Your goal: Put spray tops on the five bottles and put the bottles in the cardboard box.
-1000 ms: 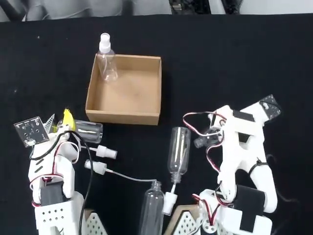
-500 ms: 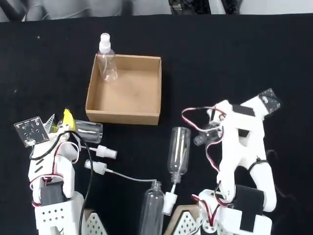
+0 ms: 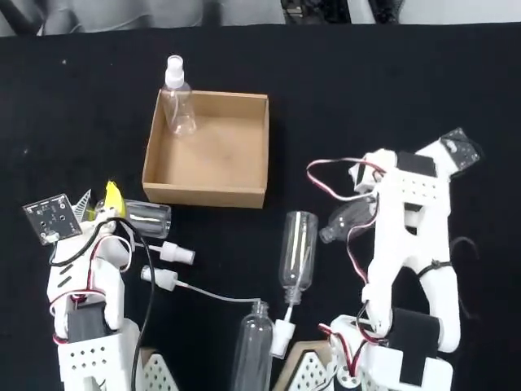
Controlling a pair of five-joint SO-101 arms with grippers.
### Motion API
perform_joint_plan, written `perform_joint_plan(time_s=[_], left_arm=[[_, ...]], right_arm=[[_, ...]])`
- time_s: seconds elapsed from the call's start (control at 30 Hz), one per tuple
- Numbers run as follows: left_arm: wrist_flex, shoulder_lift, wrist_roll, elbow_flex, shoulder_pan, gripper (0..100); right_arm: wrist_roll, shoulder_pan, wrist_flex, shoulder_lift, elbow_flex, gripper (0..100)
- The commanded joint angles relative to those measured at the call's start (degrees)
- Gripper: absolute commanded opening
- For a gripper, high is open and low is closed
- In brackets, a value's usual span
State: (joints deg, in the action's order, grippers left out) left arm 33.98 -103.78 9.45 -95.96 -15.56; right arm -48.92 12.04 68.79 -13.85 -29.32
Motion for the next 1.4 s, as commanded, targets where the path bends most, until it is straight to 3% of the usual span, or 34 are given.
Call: perform_joint_plan(time_s=[0.0, 0.53, 0.9, 1.37], left_arm=[[-1.23, -0.35, -0.62, -1.45, -0.57, 12], [-1.23, -0.35, -0.62, -1.45, -0.57, 12], [-1.23, -0.35, -0.62, -1.45, -0.57, 12], [-1.23, -0.35, -0.62, -1.45, -0.57, 12]], right_arm=[[4.48, -2.02, 6.07, -2.86, 7.87, 37.4], [23.47, -1.49, 15.47, -2.59, 11.47, 37.4], [43.16, -1.49, 15.56, -2.33, 10.51, 37.0], [74.99, -1.49, 15.47, -2.33, 8.84, 17.8]])
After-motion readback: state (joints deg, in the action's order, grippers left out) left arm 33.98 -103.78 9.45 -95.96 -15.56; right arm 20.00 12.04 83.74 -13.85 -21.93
